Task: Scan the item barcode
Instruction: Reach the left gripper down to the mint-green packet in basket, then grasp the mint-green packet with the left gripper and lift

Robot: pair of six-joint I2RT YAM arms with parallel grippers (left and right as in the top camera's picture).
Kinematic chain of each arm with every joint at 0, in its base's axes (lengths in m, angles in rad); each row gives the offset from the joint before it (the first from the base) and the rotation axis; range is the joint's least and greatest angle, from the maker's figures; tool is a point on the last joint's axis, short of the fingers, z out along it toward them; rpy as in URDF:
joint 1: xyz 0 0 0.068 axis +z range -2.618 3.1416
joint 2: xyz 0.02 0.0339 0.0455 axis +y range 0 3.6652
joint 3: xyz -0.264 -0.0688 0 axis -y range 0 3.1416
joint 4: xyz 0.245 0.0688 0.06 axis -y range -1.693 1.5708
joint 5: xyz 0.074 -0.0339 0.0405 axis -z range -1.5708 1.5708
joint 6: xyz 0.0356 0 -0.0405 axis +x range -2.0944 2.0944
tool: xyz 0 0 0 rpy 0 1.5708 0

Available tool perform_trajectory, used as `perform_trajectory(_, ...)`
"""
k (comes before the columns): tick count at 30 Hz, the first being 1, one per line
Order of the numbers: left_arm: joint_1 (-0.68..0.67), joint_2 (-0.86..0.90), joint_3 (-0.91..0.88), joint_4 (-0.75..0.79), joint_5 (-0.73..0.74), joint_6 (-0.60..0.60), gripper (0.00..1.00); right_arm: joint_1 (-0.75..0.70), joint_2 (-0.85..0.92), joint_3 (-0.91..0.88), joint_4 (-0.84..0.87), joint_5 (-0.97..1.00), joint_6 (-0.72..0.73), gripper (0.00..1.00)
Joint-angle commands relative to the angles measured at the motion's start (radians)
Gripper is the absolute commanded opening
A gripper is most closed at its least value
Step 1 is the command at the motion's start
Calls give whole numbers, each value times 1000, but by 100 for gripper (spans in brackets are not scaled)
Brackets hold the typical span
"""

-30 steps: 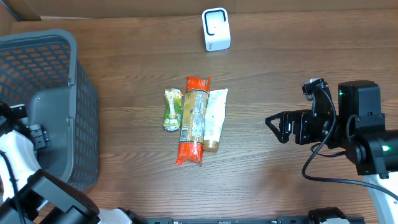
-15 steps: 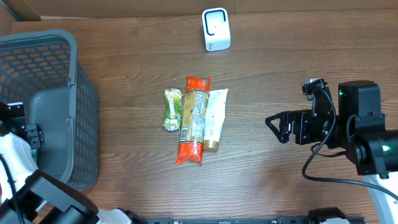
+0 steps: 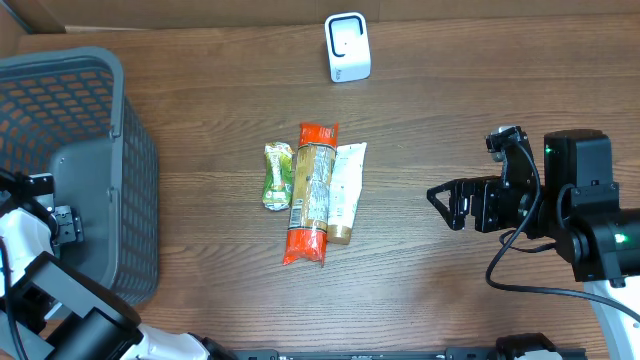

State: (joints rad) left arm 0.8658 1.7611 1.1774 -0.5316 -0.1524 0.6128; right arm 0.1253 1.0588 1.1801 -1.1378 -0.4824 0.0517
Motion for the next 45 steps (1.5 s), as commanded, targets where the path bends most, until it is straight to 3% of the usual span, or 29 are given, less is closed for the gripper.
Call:
perform_trajectory(1, 0, 28, 2, -18, 51, -8, 75, 4, -7, 24, 6, 3, -8, 100)
perform_trajectory(7, 0, 87, 2, -63, 84, -80, 68, 4, -7, 24, 6, 3, -8, 100)
perform_trajectory(11, -2, 98, 2, -67, 84, -124, 56, 4, -7, 24, 6, 3, -8, 100)
perform_trajectory(14, -2, 98, 2, -66, 108, -124, 38, 4, -7, 24, 6, 3, -8, 100)
perform_trajectory(18, -2, 98, 2, -74, 166, -124, 6, 4, -7, 24, 6, 3, -8, 100)
perform_trajectory(19, -2, 98, 2, -77, 185, -124, 4, 4, -7, 24, 6, 3, -8, 100)
perform_trajectory(29, -27, 47, 59, -129, 279, -147, 4, 4, -7, 24, 6, 3, -8, 100)
perform_trajectory(33, -60, -23, 151, -138, 279, -277, 4, 4, -7, 24, 6, 3, -8, 100)
perform_trajectory(40, -131, -177, 380, -225, 301, -620, 4, 4, -7, 24, 6, 3, -8, 100)
perform_trajectory(45, -207, -299, 505, -252, 431, -704, 4, 4, -7, 24, 6, 3, -8, 100)
